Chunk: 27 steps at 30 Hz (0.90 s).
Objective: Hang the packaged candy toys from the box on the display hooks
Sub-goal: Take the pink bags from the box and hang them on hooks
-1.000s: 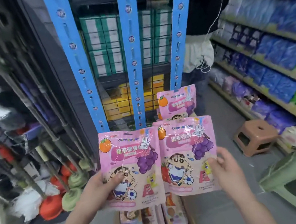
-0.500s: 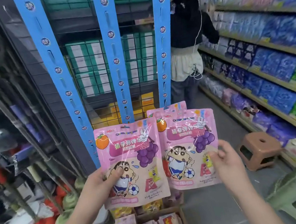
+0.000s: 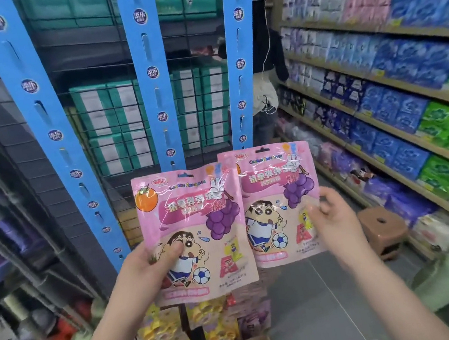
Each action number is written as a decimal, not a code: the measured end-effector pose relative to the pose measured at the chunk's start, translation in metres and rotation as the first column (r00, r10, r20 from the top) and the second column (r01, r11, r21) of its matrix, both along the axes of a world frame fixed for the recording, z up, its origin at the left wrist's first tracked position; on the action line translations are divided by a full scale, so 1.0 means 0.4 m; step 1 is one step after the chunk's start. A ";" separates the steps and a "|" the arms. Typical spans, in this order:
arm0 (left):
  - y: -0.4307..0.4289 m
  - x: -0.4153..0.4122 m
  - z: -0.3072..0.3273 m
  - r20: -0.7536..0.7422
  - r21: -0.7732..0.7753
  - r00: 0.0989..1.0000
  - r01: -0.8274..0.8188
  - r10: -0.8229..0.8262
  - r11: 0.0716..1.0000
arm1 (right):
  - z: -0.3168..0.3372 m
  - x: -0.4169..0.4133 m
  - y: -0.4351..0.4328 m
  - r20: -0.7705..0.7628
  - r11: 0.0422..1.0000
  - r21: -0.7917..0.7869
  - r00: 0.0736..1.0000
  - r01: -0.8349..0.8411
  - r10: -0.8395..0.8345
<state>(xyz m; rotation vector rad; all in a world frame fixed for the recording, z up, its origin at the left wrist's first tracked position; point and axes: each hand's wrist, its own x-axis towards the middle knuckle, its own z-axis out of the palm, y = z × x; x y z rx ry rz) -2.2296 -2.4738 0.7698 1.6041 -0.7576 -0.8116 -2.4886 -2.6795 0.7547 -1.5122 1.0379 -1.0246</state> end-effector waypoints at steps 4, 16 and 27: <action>-0.016 -0.015 0.011 -0.002 -0.006 0.999 -0.047 0.047 0.999 | 0.010 0.021 -0.053 0.020 0.999 0.000 0.999 -0.039 0.039; -0.067 -0.128 0.030 -0.026 -0.037 0.976 -0.218 0.217 0.975 | -0.029 0.060 -0.195 0.017 0.964 0.076 0.967 -0.253 0.253; -0.069 -0.172 0.012 -0.053 0.007 0.962 -0.266 0.266 0.964 | -0.107 0.041 -0.199 0.015 0.941 0.168 0.955 -0.294 0.295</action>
